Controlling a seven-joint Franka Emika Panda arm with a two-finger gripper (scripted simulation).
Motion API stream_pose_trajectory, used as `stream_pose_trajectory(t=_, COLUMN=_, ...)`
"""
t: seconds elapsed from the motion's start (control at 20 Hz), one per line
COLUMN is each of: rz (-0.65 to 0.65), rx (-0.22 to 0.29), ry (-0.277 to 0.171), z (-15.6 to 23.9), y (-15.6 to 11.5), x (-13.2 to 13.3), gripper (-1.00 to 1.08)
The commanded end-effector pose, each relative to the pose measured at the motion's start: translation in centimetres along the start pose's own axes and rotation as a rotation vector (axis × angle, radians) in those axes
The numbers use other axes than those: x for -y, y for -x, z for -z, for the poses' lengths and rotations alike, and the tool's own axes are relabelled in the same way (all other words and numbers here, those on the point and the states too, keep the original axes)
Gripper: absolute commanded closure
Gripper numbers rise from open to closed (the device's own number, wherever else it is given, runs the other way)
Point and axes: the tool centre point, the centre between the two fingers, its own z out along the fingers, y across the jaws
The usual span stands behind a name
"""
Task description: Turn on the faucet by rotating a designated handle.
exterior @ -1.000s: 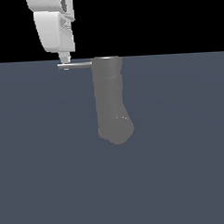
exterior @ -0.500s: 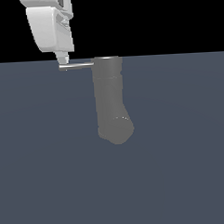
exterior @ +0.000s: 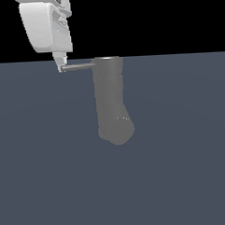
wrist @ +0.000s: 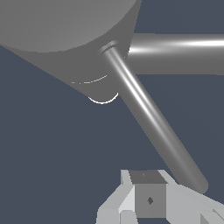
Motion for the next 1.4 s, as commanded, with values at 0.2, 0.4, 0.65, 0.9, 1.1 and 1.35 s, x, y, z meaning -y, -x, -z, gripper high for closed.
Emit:
stream_pose_trajectory(t=0.2, rz=-0.006, rx=-0.002, ry=0.005, z=0.0, y=-2.0, x=-1.7, gripper=1.08)
stream_pose_trajectory(t=0.4, rz=-0.007, rx=-0.002, ry=0.005, z=0.0, y=-3.1, x=-2.8, gripper=1.08)
stream_pose_trajectory(t=0.65, rz=-0.008, rx=-0.002, ry=0.006, z=0.0, y=-4.5, x=-4.1, gripper=1.08)
stream_pose_trajectory(t=0.9, rz=-0.009, rx=-0.001, ry=0.008, z=0.0, y=-5.9, x=-5.4, gripper=1.08)
stream_pose_trajectory(t=1.1, rz=-0.01, rx=-0.001, ry=0.008, z=0.1, y=-7.1, x=-6.5, gripper=1.08)
stream_pose_trajectory(t=1.35, rz=0.006, rx=-0.003, ry=0.006, z=0.1, y=-7.2, x=-6.6, gripper=1.08)
